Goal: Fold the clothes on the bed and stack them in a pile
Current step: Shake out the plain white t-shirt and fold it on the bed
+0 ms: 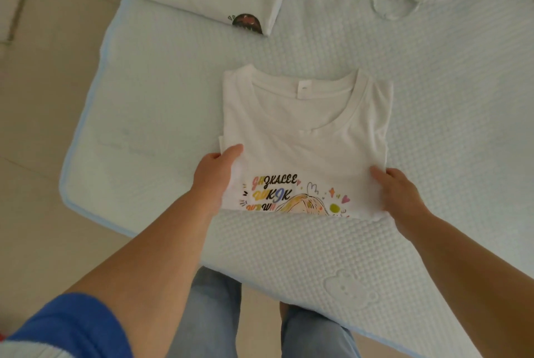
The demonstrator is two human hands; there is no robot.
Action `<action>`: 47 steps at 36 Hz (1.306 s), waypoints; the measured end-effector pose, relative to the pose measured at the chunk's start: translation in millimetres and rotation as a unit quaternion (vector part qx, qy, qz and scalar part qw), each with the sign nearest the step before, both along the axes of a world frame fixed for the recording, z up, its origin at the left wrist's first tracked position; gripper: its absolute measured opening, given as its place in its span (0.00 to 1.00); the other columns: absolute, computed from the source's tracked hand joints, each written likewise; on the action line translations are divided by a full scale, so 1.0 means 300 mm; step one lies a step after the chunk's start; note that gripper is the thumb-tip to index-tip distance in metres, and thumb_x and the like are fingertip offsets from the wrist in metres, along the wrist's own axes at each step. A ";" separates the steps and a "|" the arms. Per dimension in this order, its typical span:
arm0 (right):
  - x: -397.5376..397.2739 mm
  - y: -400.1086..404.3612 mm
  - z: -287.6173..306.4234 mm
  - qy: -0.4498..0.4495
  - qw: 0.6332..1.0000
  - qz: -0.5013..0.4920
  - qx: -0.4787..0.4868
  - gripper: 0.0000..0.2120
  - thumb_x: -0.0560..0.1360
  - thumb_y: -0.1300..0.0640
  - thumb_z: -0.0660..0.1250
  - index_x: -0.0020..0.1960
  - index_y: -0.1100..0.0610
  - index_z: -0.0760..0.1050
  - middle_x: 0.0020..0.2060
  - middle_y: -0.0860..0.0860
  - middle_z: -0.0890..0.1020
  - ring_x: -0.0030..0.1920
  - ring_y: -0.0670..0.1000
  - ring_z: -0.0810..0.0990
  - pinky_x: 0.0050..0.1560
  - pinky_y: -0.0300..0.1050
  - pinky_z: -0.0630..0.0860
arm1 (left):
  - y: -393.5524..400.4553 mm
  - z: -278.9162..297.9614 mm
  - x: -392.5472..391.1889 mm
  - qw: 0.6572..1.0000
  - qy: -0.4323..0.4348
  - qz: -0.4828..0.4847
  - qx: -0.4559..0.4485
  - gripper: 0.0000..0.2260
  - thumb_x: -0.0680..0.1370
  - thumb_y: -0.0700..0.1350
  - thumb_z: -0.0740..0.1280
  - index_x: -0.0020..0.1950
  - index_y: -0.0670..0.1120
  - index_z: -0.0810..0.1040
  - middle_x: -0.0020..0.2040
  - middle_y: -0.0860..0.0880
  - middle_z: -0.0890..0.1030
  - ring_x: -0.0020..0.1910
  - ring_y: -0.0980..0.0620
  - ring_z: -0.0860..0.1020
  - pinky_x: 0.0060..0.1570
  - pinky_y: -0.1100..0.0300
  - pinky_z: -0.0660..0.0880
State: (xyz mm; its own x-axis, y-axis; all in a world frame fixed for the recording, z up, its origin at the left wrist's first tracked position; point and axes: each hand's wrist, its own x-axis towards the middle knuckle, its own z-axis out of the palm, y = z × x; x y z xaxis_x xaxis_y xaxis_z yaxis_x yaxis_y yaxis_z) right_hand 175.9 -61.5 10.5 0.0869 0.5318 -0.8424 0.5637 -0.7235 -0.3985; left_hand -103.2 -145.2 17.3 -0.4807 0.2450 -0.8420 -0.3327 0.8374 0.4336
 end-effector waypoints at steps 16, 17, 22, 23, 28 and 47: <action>-0.412 0.010 0.327 0.037 0.972 -0.001 0.233 0.06 0.75 0.48 0.65 0.43 0.35 0.74 0.37 0.35 0.80 0.37 0.42 0.78 0.34 0.42 0.69 | 0.151 0.248 -0.351 0.978 0.055 -0.101 0.175 0.07 0.74 0.49 0.69 0.38 0.60 0.82 0.38 0.56 0.84 0.41 0.52 0.82 0.43 0.53 0.78; -0.463 0.022 0.351 0.040 0.968 -0.009 0.247 0.07 0.75 0.47 0.65 0.43 0.35 0.73 0.37 0.36 0.80 0.36 0.42 0.78 0.34 0.42 0.69 | 0.182 0.279 -0.412 0.974 0.060 -0.105 0.191 0.07 0.74 0.49 0.69 0.38 0.61 0.82 0.38 0.56 0.84 0.40 0.53 0.83 0.41 0.54 0.78; -0.723 0.187 0.398 0.057 0.948 -0.035 0.312 0.05 0.76 0.48 0.64 0.42 0.39 0.73 0.36 0.33 0.79 0.34 0.33 0.76 0.34 0.40 0.67 | 0.421 0.369 -0.696 0.952 0.111 -0.131 0.255 0.07 0.74 0.47 0.70 0.36 0.56 0.82 0.35 0.57 0.83 0.35 0.58 0.81 0.40 0.57 0.77; -0.769 0.236 0.391 0.056 0.944 -0.037 0.322 0.05 0.76 0.48 0.63 0.41 0.41 0.73 0.35 0.34 0.79 0.34 0.32 0.75 0.33 0.39 0.66 | 0.481 0.374 -0.744 0.947 0.121 -0.133 0.265 0.07 0.74 0.47 0.70 0.36 0.53 0.82 0.34 0.56 0.83 0.36 0.57 0.81 0.42 0.56 0.77; -0.948 0.504 0.316 0.031 0.929 -0.033 0.366 0.04 0.77 0.47 0.61 0.45 0.46 0.70 0.36 0.41 0.76 0.36 0.38 0.74 0.33 0.38 0.65 | 0.764 0.357 -0.910 0.929 0.156 -0.159 0.296 0.08 0.75 0.49 0.69 0.37 0.49 0.77 0.37 0.54 0.81 0.39 0.51 0.80 0.46 0.52 0.78; -1.008 0.714 -0.058 -0.095 0.943 -0.047 0.315 0.21 0.77 0.45 0.60 0.66 0.53 0.66 0.48 0.46 0.72 0.40 0.45 0.72 0.37 0.41 0.68 | 0.874 -0.057 -1.022 0.921 0.233 -0.243 0.197 0.12 0.73 0.45 0.67 0.55 0.45 0.77 0.51 0.48 0.80 0.48 0.48 0.78 0.44 0.59 0.72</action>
